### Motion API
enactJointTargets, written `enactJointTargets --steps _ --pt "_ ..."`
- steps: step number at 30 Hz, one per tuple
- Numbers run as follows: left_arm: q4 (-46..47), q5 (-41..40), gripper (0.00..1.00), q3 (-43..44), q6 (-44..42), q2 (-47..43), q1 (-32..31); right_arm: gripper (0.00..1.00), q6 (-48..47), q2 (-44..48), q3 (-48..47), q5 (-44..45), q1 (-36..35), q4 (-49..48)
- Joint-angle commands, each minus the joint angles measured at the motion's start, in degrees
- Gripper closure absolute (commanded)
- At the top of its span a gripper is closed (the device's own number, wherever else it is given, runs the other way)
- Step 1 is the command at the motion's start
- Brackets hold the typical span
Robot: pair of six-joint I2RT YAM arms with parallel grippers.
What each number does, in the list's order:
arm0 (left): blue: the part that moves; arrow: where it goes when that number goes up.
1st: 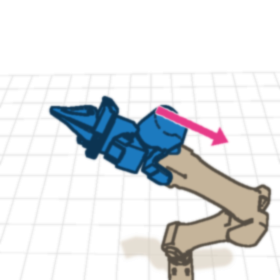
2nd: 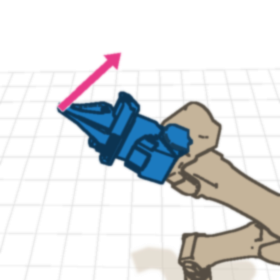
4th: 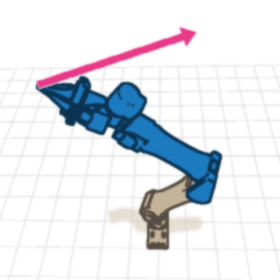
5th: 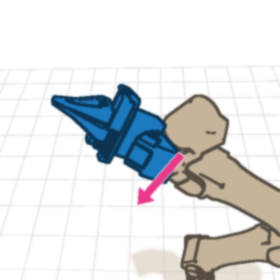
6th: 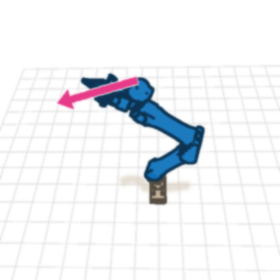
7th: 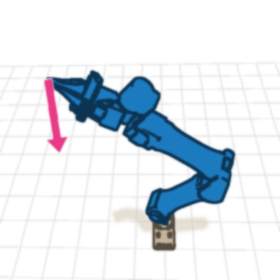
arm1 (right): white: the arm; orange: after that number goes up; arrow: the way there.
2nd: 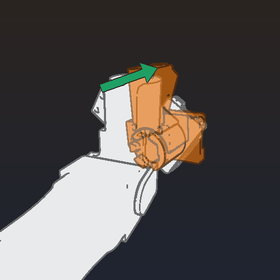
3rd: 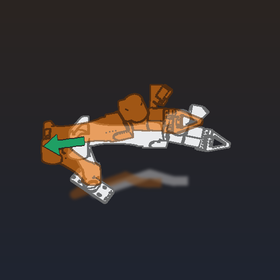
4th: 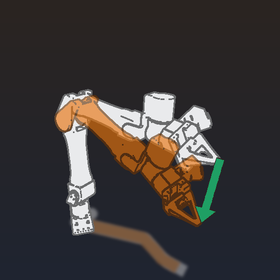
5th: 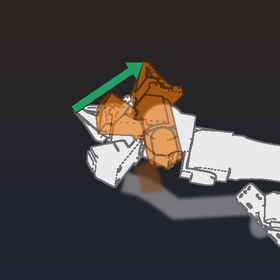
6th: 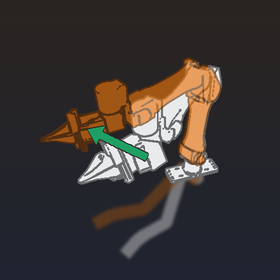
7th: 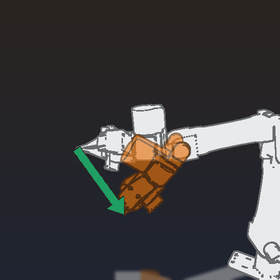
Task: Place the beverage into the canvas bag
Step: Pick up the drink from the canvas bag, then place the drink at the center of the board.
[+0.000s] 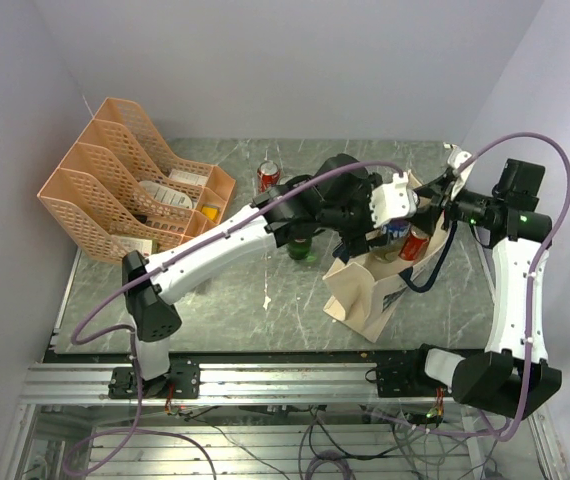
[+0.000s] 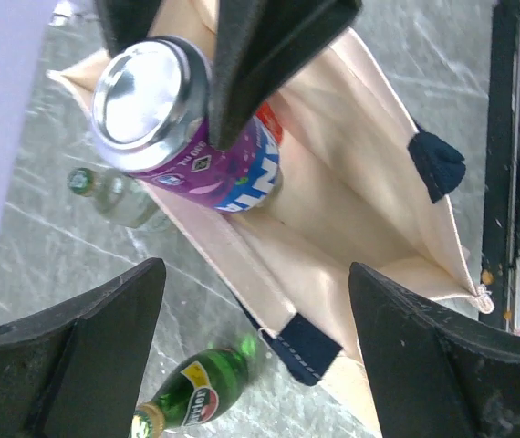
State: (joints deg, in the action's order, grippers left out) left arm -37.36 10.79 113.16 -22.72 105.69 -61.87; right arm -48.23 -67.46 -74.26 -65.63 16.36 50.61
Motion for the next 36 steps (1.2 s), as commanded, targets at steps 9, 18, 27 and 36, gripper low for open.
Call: enactJointTargets --steps 9,18,27,36 --pt "9.2 -6.5 0.01 3.84 14.99 -1.58 5.78 1.0 43.51 1.43 -5.85 4.8 -4.3 -32.29" --pt "16.75 8.16 0.01 1.41 20.48 1.31 12.91 1.0 54.66 -1.16 -9.04 10.75 -9.09 -37.76" --pt "28.83 21.68 0.01 -4.0 22.53 1.22 15.99 1.0 59.59 -2.41 -10.02 13.0 -10.76 -39.5" --pt "34.75 23.46 0.01 -6.41 28.81 2.11 16.48 1.0 62.05 -2.04 -10.06 14.52 -11.92 -40.5"
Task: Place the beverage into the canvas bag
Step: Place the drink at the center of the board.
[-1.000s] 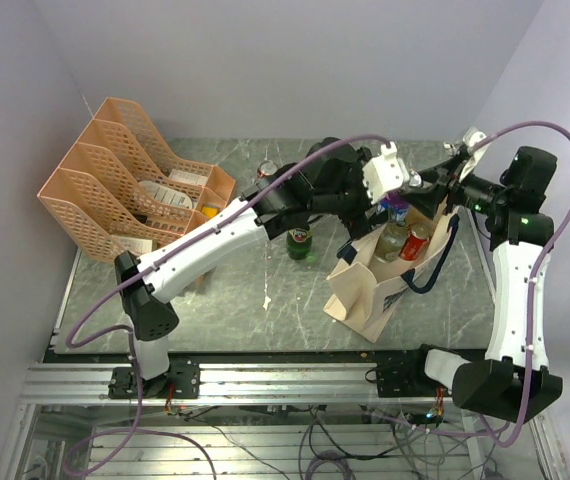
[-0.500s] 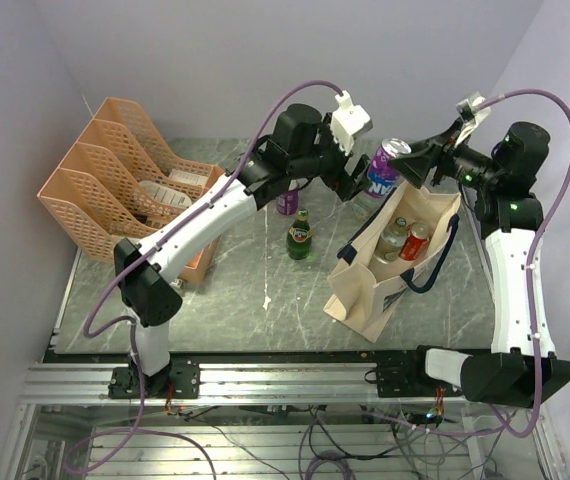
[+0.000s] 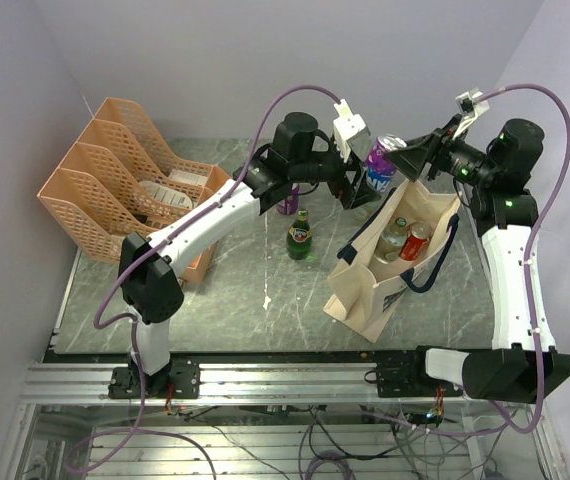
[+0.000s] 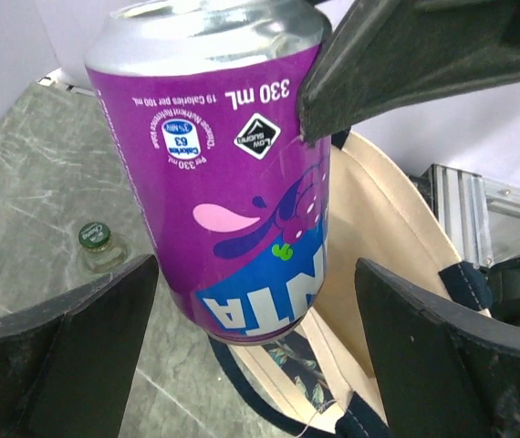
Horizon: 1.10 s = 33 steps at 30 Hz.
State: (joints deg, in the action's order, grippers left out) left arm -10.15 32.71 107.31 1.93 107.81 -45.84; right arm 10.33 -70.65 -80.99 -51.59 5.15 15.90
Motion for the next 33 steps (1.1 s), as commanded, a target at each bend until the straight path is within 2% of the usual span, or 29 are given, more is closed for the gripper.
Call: enactJointTargets --steps 1,9,15,18,25,27,29,31,32,33 --pt "8.37 1.48 0.01 -0.34 4.96 0.41 0.41 1.0 3.62 1.2 -3.23 0.79 -0.8 -5.91" --pt "13.57 5.61 0.01 -0.15 8.45 2.45 0.38 1.0 8.75 2.21 -1.18 2.67 -1.98 -9.82" --pt "14.51 5.4 0.02 -2.18 8.85 1.44 0.39 1.0 11.31 2.68 0.5 3.35 -2.39 -11.45" --pt "14.06 5.27 0.16 -1.81 8.18 1.06 0.42 1.0 11.11 3.36 1.16 4.44 -2.55 -11.29" --pt "12.73 5.08 0.34 -2.27 6.9 -1.15 0.85 1.0 9.57 4.64 3.49 5.63 -2.6 -9.78" --pt "11.59 5.0 0.46 -2.0 5.56 -1.71 0.9 1.0 8.3 4.49 3.73 6.21 -2.59 -8.5" --pt "9.94 4.99 0.61 -1.56 3.73 -2.42 1.11 0.99 7.21 4.31 3.96 6.15 -2.58 -7.12" --pt "7.31 3.7 0.85 -1.2 1.37 -3.25 1.3 0.85 5.81 4.16 4.29 5.63 -2.6 -5.38" --pt "5.54 2.66 0.92 -1.08 -0.15 -3.76 1.29 0.78 5.03 3.95 4.4 5.29 -2.6 -4.64" --pt "3.84 1.85 0.93 -1.17 -2.3 -4.32 1.37 0.71 4.26 3.76 4.56 4.78 -2.6 -3.78"
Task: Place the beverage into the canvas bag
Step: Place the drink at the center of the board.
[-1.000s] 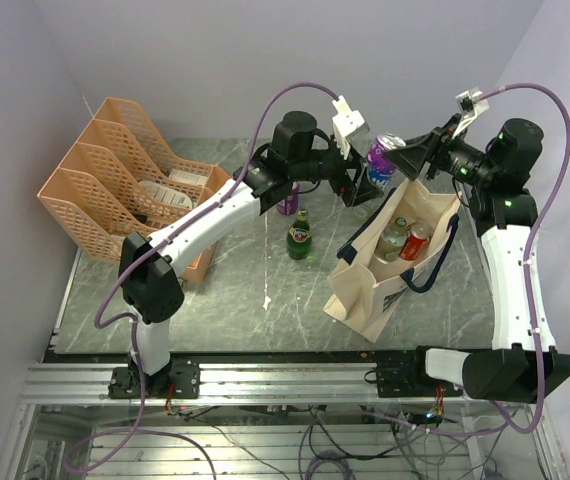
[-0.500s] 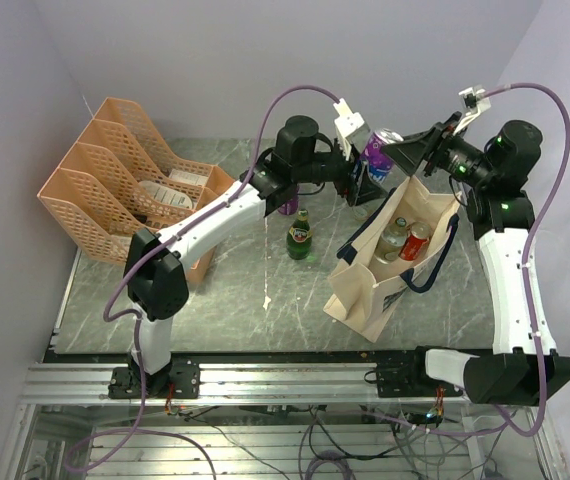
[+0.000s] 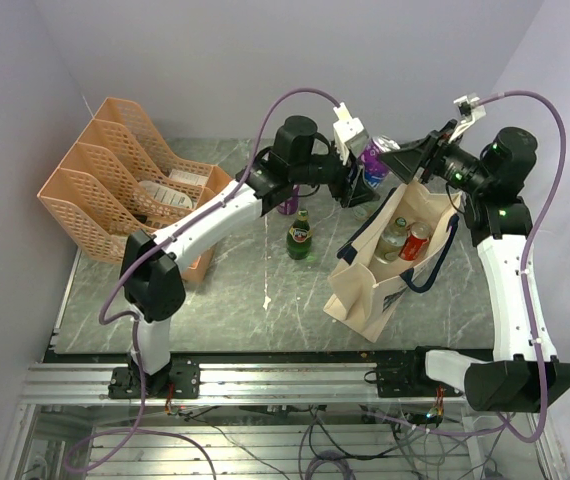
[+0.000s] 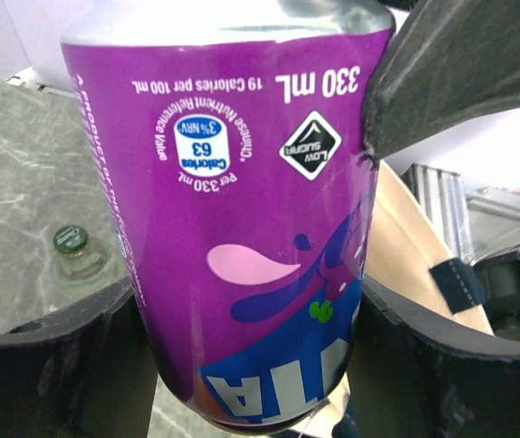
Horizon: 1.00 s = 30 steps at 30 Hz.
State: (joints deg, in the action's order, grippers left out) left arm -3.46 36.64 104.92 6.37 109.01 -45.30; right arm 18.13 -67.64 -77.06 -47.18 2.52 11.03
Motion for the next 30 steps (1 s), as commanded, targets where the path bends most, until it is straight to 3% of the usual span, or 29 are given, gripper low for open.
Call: enactJointTargets --steps 1,5,9,19,30 --pt "-4.28 -2.3 0.93 0.94 -8.53 -6.21 0.91 0.66 -4.52 0.59 0.67 -0.38 0.02 1.98" --pt "-8.41 -2.26 0.93 -1.41 -13.35 -9.24 1.31 0.37 -6.99 -1.19 0.09 -2.49 -0.13 4.49" --pt "-10.78 -2.52 0.93 -3.57 -16.02 -11.82 1.68 0.26 -8.12 -2.32 -0.55 -3.63 -1.37 4.57" --pt "-17.01 -4.07 0.93 -5.17 -21.17 -16.9 4.5 0.23 -8.81 -3.74 -1.76 -4.42 -4.17 4.85" --pt "-32.58 -5.37 0.93 -10.23 -32.74 -25.09 7.15 0.24 -11.12 -4.82 -3.2 -4.18 -6.21 6.12"
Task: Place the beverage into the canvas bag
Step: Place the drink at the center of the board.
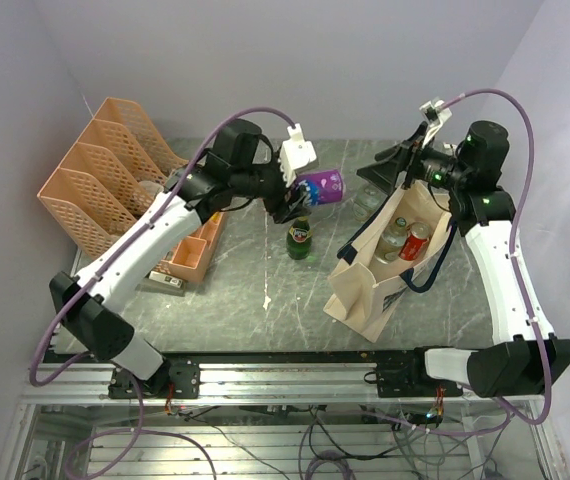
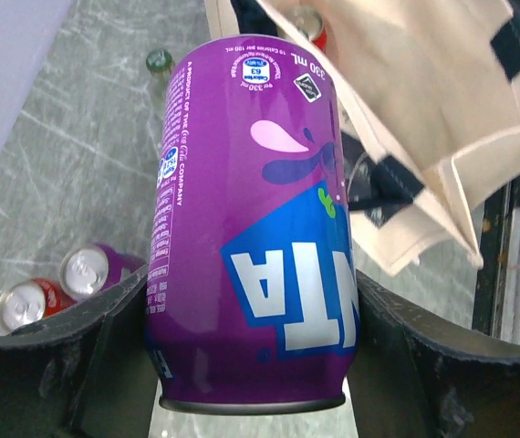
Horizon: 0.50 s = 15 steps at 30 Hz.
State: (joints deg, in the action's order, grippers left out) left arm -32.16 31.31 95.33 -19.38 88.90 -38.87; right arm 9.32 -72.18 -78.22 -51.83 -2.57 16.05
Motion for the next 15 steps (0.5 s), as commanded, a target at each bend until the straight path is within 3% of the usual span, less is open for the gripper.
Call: enactJointTargets --steps 1,10,15 --pt "-5.76 -0.55 0.93 -1.27 -8.77 -5.92 0.73 0.24 -2.82 -0.42 -2.29 0.89 -1.39 1.55" --pt "-34.03 -11.44 0.93 -0.36 -24.14 -7.37 0.73 0.25 -8.4 -0.15 -3.38 5.09 -3.83 5.12" --pt "-40.72 -21.47 0.93 -4.19 -28.85 -6.98 0.35 0.25 -8.23 2.92 1.98 7.1 -3.85 3.13"
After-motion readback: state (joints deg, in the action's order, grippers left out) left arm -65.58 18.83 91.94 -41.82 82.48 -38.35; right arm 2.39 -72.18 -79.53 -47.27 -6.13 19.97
